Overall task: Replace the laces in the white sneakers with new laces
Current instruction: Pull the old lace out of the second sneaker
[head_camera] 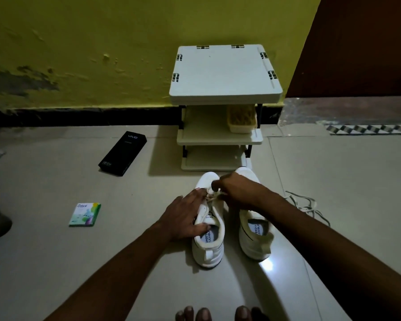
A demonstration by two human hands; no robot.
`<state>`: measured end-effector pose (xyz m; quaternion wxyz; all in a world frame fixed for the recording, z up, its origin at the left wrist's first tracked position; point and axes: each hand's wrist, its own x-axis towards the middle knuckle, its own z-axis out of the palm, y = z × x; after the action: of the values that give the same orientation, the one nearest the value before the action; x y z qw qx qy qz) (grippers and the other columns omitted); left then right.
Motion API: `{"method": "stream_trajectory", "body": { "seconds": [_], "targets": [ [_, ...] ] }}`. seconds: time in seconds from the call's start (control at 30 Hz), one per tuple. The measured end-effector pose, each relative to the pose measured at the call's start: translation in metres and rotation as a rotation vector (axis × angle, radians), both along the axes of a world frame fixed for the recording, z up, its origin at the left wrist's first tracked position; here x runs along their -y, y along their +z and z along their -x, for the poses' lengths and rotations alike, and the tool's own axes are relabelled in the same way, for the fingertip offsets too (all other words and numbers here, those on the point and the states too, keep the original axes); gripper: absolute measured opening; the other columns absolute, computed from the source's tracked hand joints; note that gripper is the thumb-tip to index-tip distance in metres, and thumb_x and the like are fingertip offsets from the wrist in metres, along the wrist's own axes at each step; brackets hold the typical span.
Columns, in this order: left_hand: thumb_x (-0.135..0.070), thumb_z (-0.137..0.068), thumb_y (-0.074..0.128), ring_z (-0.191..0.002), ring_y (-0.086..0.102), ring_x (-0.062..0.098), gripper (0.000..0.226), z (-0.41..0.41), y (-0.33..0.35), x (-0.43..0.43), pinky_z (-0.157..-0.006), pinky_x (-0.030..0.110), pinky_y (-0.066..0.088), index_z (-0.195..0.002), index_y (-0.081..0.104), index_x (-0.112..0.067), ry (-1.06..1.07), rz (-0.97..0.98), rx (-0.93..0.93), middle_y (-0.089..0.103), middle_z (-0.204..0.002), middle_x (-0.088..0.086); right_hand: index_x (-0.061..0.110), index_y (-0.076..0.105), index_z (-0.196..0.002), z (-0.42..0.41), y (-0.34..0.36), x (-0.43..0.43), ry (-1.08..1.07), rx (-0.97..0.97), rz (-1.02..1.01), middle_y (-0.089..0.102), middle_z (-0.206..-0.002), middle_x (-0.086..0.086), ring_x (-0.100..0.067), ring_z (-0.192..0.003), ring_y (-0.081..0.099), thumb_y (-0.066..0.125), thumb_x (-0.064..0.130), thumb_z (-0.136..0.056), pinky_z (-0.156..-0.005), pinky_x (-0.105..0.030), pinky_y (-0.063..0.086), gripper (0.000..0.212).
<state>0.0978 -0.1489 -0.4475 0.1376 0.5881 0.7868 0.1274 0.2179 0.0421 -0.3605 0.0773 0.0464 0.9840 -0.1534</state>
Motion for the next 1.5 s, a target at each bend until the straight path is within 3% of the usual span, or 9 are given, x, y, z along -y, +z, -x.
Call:
{"method": "stream_trajectory", "body": {
  "seconds": [0.17,0.33,0.5,0.67,0.87,1.07,1.27,1.4,1.5],
  "targets": [
    [-0.076,-0.08,0.055,-0.143,0.039,0.019,0.103,0.002,-0.004,0.0,-0.105,0.043,0.041,-0.159,0.019,-0.02,-0.007,0.01,-0.052,0.031,-0.162,-0.001,0.006,0.063,-0.08,0.003,-0.004,0.015,0.076,-0.093,-0.15,0.048,-0.087,-0.008,-0.03,-0.092,0.056,0.06,0.0,-0.082,-0.063,-0.033,0.035,0.007],
    [-0.074,-0.081,0.057,-0.146,0.034,0.019,0.104,0.002,-0.004,0.001,-0.108,0.043,0.04,-0.16,0.017,-0.02,-0.006,0.006,-0.077,0.028,-0.164,0.0,0.006,0.067,-0.069,-0.001,-0.001,0.019,-0.394,-0.686,0.319,0.05,-0.075,-0.001,-0.016,-0.077,0.043,0.07,0.006,-0.086,-0.064,-0.025,0.033,0.017],
    [-0.071,-0.083,0.058,-0.151,0.026,0.019,0.104,0.0,-0.002,0.003,-0.115,0.043,0.034,-0.161,0.016,-0.018,-0.002,-0.001,-0.044,0.024,-0.167,0.003,0.003,0.066,-0.088,0.005,-0.003,0.028,-0.908,-0.675,1.287,0.062,-0.077,-0.013,-0.02,-0.067,0.059,0.054,0.012,-0.101,-0.054,-0.028,0.045,0.02],
    [-0.072,-0.081,0.058,-0.146,0.037,0.022,0.103,-0.001,0.004,0.004,-0.114,0.039,0.038,-0.16,0.021,-0.017,0.008,-0.028,-0.021,0.028,-0.165,0.005,0.011,0.057,-0.093,-0.011,-0.012,0.004,-0.193,-0.315,0.231,0.058,-0.07,0.001,-0.01,-0.06,0.053,0.052,0.002,-0.092,-0.055,-0.033,0.041,0.01],
    [-0.077,-0.079,0.047,-0.152,0.026,0.02,0.105,-0.003,0.004,0.005,-0.119,0.039,0.032,-0.161,0.021,-0.016,0.016,-0.013,-0.022,0.022,-0.168,0.006,0.014,0.067,-0.099,-0.011,-0.008,0.008,0.003,0.048,-0.272,0.066,-0.093,-0.011,-0.031,-0.084,0.066,0.059,0.026,-0.092,-0.07,-0.036,0.052,0.016],
    [-0.068,-0.082,0.063,-0.152,0.027,0.018,0.103,-0.002,0.003,0.005,-0.118,0.038,0.033,-0.161,0.023,-0.015,0.017,-0.037,-0.007,0.024,-0.167,0.005,0.019,0.051,-0.058,-0.002,0.003,0.018,-0.351,-0.38,0.114,0.052,-0.055,-0.001,-0.023,-0.057,0.056,0.066,0.028,-0.09,-0.056,-0.032,0.038,0.036],
    [-0.068,-0.084,0.063,-0.154,0.019,0.016,0.102,-0.005,0.003,0.007,-0.121,0.038,0.028,-0.161,0.018,-0.018,0.028,-0.025,0.008,0.018,-0.169,0.001,0.022,0.051,-0.053,-0.014,0.009,-0.001,-0.86,-0.693,0.714,0.051,-0.05,0.009,-0.008,-0.047,0.05,0.076,0.003,-0.077,-0.055,-0.029,0.047,0.04],
    [-0.069,-0.085,0.063,-0.155,0.01,0.01,0.103,-0.006,0.006,0.006,-0.123,0.035,0.021,-0.162,0.011,-0.024,0.034,0.007,0.132,0.009,-0.17,-0.006,0.019,0.064,-0.081,-0.022,0.008,0.004,-0.746,-0.407,0.701,0.067,-0.073,0.001,-0.012,-0.066,0.067,0.084,0.014,-0.076,-0.066,-0.037,0.06,0.022],
    [-0.078,-0.083,0.057,-0.153,0.016,0.002,0.096,-0.003,0.006,0.005,-0.123,0.032,0.022,-0.16,0.022,-0.032,0.123,-0.023,0.387,0.02,-0.167,-0.014,0.018,0.064,-0.115,-0.026,-0.002,0.024,-0.689,-0.277,0.54,0.07,-0.097,0.001,-0.014,-0.087,0.068,0.081,0.023,-0.08,-0.084,-0.042,0.058,0.039]
  ]
}}
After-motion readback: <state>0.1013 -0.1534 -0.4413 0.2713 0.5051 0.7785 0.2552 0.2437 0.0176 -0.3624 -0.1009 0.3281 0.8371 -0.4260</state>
